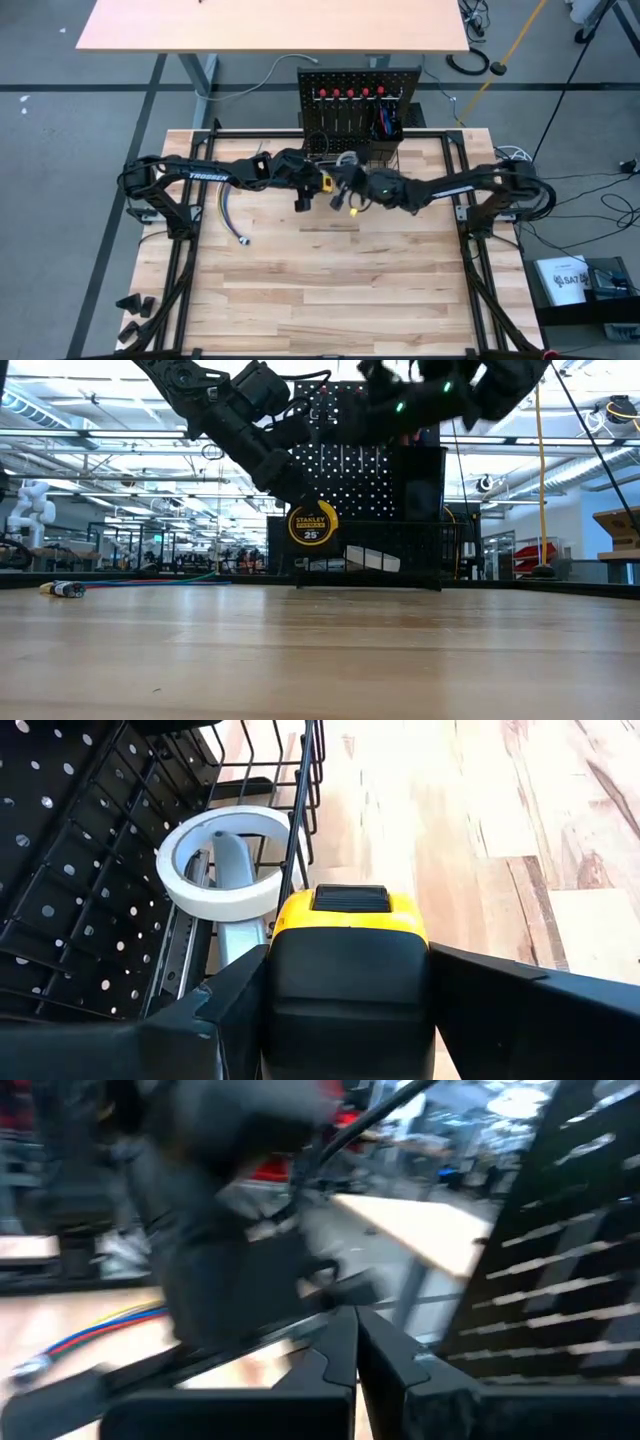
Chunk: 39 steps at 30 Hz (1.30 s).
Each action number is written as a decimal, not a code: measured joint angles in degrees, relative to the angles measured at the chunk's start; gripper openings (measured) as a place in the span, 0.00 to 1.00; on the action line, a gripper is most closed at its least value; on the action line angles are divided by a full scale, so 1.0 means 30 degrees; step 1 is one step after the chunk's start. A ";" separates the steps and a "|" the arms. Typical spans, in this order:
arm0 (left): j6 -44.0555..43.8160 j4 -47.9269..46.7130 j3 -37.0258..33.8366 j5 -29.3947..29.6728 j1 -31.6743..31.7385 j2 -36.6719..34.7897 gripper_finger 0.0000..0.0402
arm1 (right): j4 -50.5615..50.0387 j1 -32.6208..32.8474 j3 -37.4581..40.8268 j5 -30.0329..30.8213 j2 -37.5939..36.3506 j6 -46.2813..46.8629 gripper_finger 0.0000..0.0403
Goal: Hang tools onto peg board
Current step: Hang the tape measure on the wire basket on the pegboard
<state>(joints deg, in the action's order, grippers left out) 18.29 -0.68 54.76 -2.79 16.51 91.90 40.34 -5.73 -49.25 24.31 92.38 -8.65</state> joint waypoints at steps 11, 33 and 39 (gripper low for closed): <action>-0.0453 -0.0018 0.0018 -0.0007 -0.0007 -0.0015 0.56 | -0.0701 -0.1586 -0.0595 0.1561 -0.6680 -0.3480 0.00; -0.0720 -0.0148 0.0029 -0.0080 -0.0007 -0.0029 0.56 | -1.2194 -0.6706 -1.1533 0.1575 -0.3271 -0.1318 0.00; -0.0482 -0.0404 0.0058 -0.0133 -0.0007 -0.0051 0.56 | -1.2802 -0.7586 -1.1638 0.1294 -0.2460 -0.0247 0.00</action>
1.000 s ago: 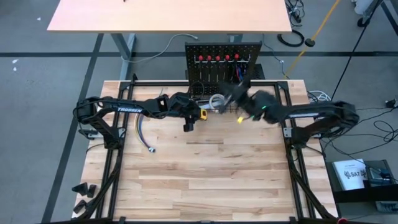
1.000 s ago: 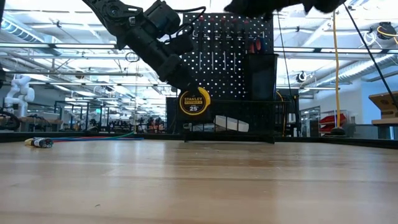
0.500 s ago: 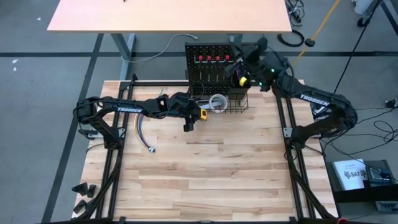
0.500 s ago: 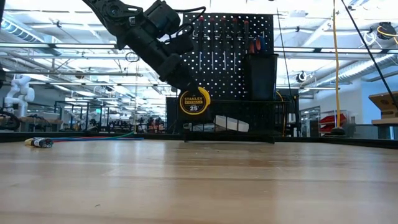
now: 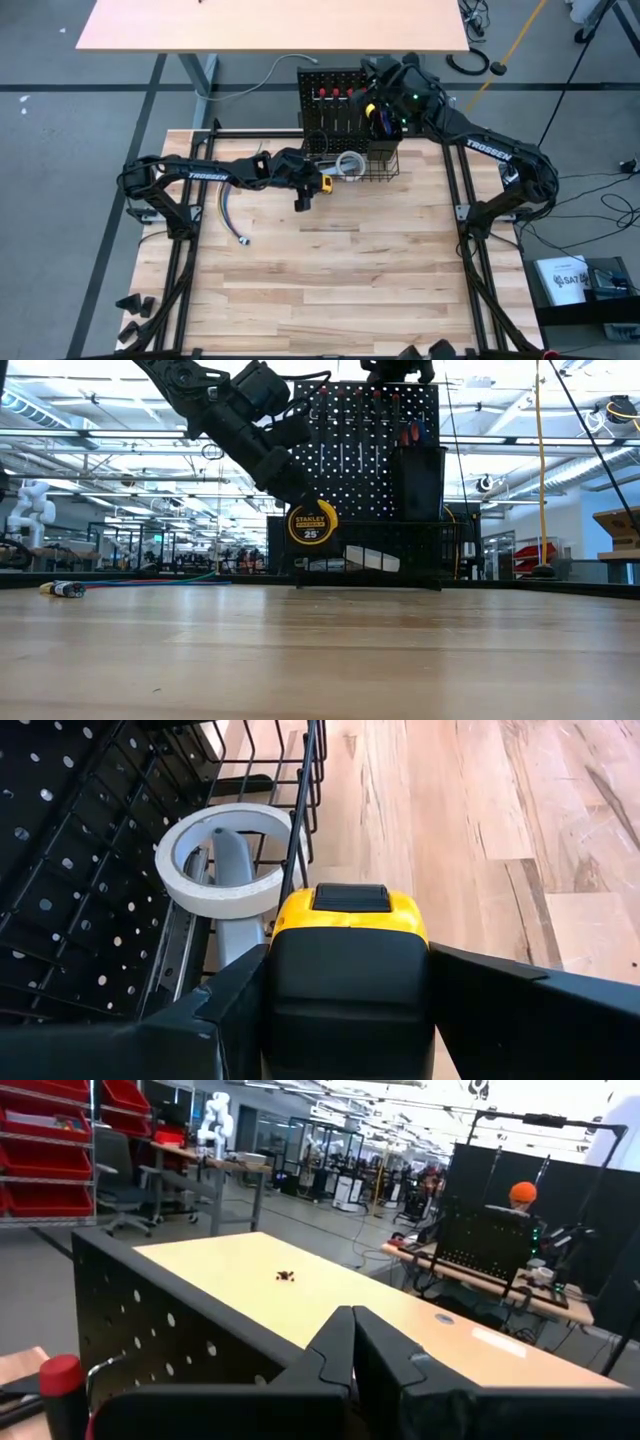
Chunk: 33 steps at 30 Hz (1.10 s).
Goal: Hang tools onto peg board
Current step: Hang the tape measure on the wire basket on the pegboard
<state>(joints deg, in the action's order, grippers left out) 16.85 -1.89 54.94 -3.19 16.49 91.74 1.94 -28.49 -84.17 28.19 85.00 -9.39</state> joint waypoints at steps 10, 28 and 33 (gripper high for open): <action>-0.0375 -0.0524 0.0015 -0.1894 0.1031 -0.0029 0.56 | -0.0509 -0.0096 0.0018 -0.0468 0.0185 0.0336 0.00; 0.0133 -0.2109 0.0029 -0.4063 0.2186 -0.0022 0.56 | -0.0546 -0.0096 0.0076 -0.1020 0.0238 0.0460 0.00; 0.0929 -0.2692 0.0029 -0.3758 0.1991 -0.0022 0.56 | -0.0540 -0.0089 0.0083 -0.1033 0.0246 0.0468 0.00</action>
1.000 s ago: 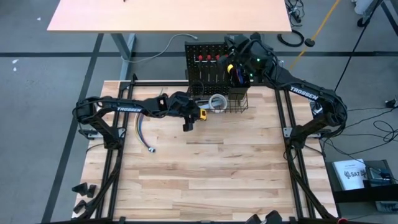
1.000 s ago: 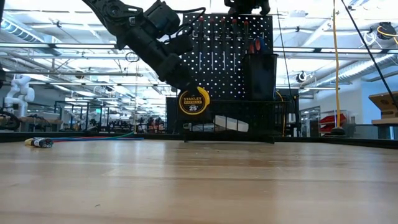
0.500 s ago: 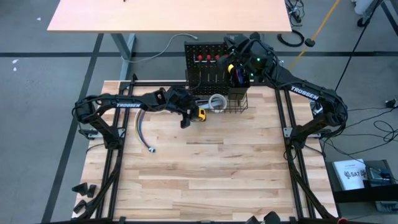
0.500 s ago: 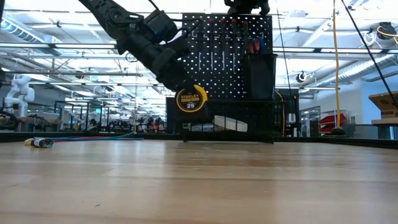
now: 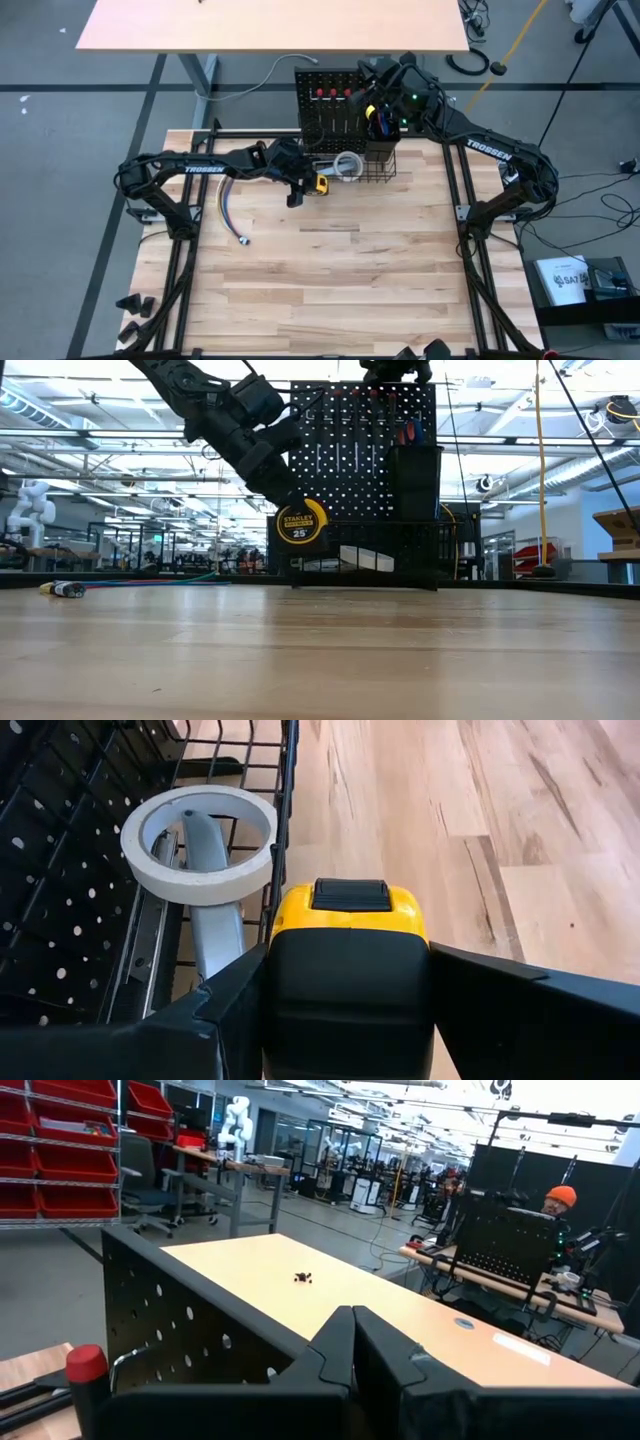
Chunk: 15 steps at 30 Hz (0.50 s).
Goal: Hang tools onto peg board
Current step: Hang the tape measure on the wire basket on the pegboard, then return to Home Position
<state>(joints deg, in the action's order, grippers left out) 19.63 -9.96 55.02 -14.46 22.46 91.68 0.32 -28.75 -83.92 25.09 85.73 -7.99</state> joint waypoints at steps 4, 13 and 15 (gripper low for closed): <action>0.0093 -0.0065 0.0000 0.0132 -0.0045 0.0000 0.56 | 0.0000 0.0007 0.0007 -0.0004 0.0000 0.0000 0.00; -0.0932 0.0401 -0.0074 0.0214 -0.0075 0.0044 0.75 | 0.0000 0.0007 0.0015 0.0004 0.0007 0.0000 0.00; -0.0924 0.0331 -0.0076 0.0231 -0.0121 0.0044 0.77 | -0.0001 0.0000 0.0015 0.0010 0.0007 0.0000 0.00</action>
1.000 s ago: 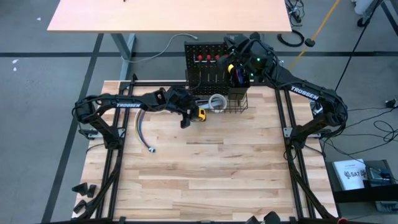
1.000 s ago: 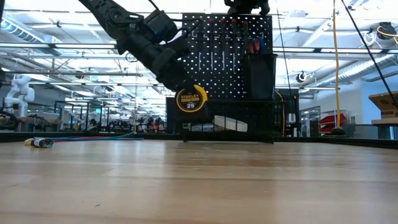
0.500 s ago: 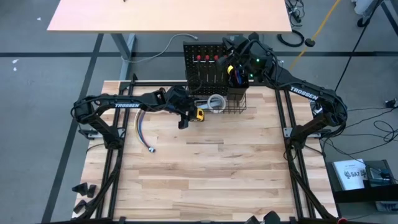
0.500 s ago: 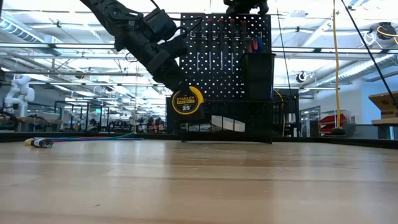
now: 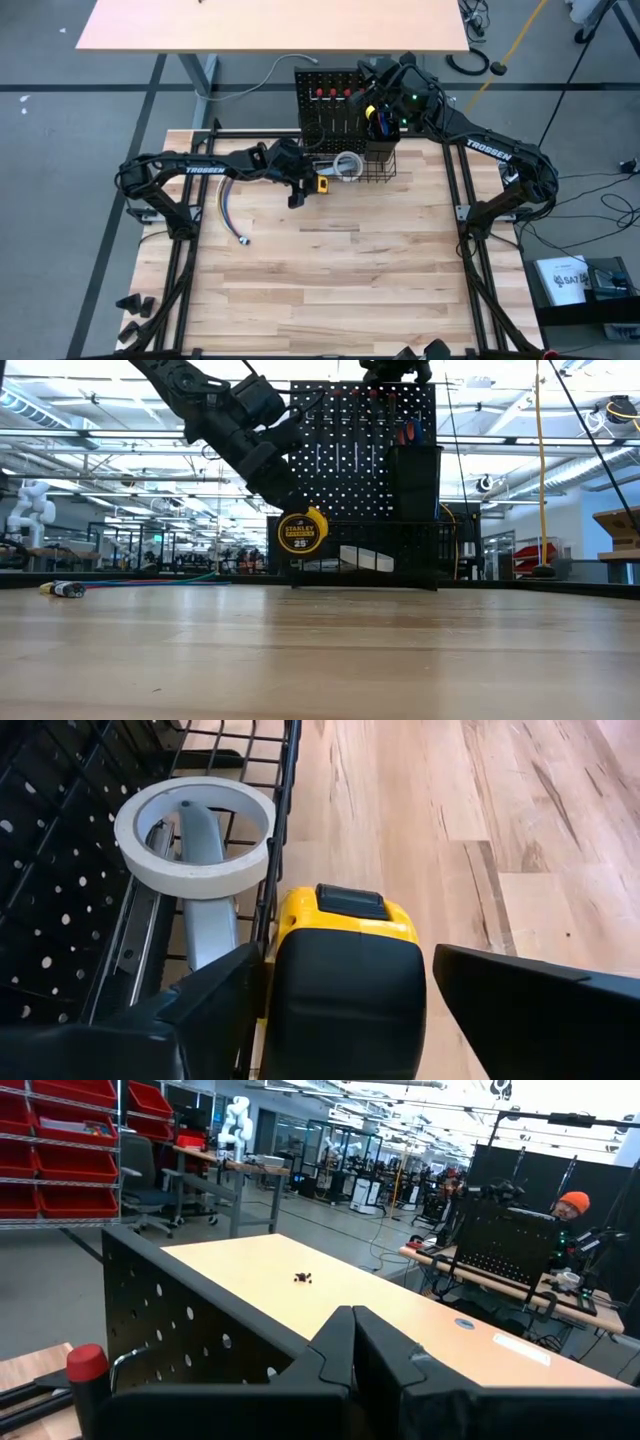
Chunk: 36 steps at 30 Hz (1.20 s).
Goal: Hang tools onto peg board
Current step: Return to Home Position
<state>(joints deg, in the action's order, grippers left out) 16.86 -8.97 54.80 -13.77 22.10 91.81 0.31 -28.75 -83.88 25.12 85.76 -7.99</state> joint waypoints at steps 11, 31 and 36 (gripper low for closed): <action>0.0882 0.0238 -0.0084 0.0286 -0.0165 -0.0752 0.78 | -0.0159 0.0000 -0.0007 0.0001 0.0000 0.0015 0.00; 0.0360 0.0353 -0.0041 0.0156 -0.0158 -0.5621 0.79 | 0.0061 0.0280 0.0076 0.0063 -0.0691 -0.0431 0.00; 0.0044 0.0386 -0.0033 0.0141 -0.0158 -0.5887 0.79 | 0.0108 0.0753 0.0175 0.0153 -0.1401 -0.0386 0.00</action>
<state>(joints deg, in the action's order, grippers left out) 16.99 -7.81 54.70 -13.34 21.63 74.15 0.64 -26.49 -83.35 25.58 81.55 -9.15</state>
